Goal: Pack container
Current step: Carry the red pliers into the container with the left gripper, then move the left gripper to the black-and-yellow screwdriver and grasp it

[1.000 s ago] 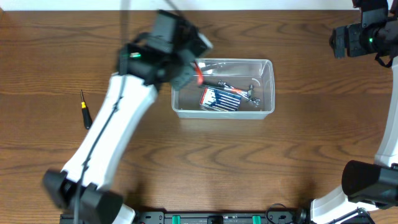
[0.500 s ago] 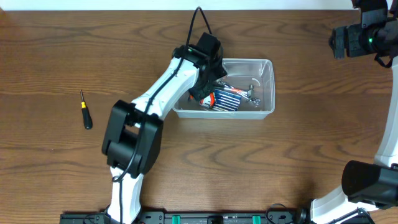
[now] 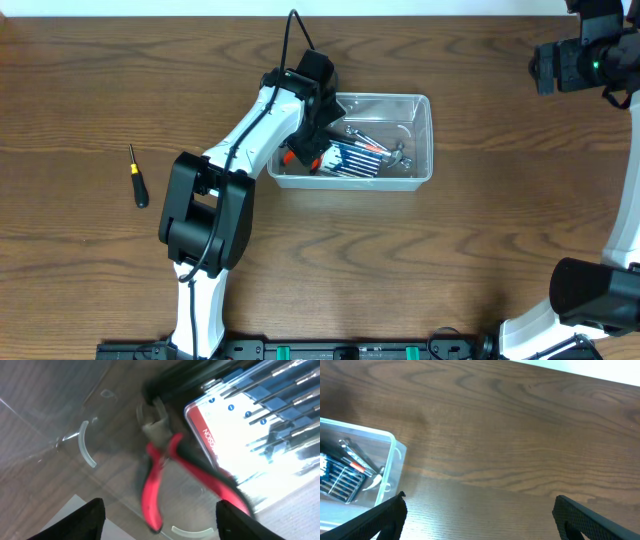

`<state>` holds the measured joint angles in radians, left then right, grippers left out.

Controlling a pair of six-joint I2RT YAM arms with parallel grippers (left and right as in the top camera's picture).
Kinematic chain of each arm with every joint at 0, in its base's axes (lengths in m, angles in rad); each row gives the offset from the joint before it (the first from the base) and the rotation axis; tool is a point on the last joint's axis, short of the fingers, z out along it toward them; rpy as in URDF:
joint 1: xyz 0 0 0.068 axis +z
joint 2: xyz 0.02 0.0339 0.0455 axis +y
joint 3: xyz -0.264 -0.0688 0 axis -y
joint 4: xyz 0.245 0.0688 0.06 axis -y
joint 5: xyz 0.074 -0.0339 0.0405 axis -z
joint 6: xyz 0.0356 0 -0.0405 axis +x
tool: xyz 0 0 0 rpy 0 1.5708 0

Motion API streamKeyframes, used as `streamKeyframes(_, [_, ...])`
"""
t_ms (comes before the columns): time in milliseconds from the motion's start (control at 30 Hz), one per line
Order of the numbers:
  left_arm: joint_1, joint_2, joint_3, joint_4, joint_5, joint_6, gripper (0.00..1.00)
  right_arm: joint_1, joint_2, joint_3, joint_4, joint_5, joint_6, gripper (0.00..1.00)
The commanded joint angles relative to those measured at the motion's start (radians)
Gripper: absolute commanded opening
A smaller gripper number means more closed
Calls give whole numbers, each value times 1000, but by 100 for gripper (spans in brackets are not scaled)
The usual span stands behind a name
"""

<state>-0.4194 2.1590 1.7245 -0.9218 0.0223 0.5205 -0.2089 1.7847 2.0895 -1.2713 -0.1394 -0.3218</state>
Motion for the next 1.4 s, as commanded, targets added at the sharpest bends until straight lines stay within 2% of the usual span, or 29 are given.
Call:
streamKeyframes(0, [2,-24,-3,-9,-5,-6,72,-3,-11,4,-2,-11,14,95])
streamKeyframes(200, [-8,-216,19,-58,-21,-6,73,-3,-11,4,-2,-10,14,95])
streamKeyframes(367, [7,-462,29,-118,-162,-28,75,-3,-11,4,-1,-10,11,95])
streamKeyframes(467, [84,-596,28,-116,-261,-99,86,-3,-11,4,-3,-11,11,95])
streamKeyframes(600, [309,-685,28,-144,-258,-270,99,-3,-11,4,-10,-11,11,95])
streamKeyframes(733, [565,-668,-1,-174,-167,-352,98,-1,-11,4,-9,-11,11,95])
streamKeyframes(933, [778,-563,-113,-134,-139,-399,98,0,-11,4,-8,-11,11,96])
streamKeyframes(1100, [830,-480,-252,-12,-134,-411,98,0,-11,4,-3,-11,10,97])
streamKeyframes(1367, [808,-360,-436,172,-63,-379,98,0,-11,4,-9,-10,10,98])
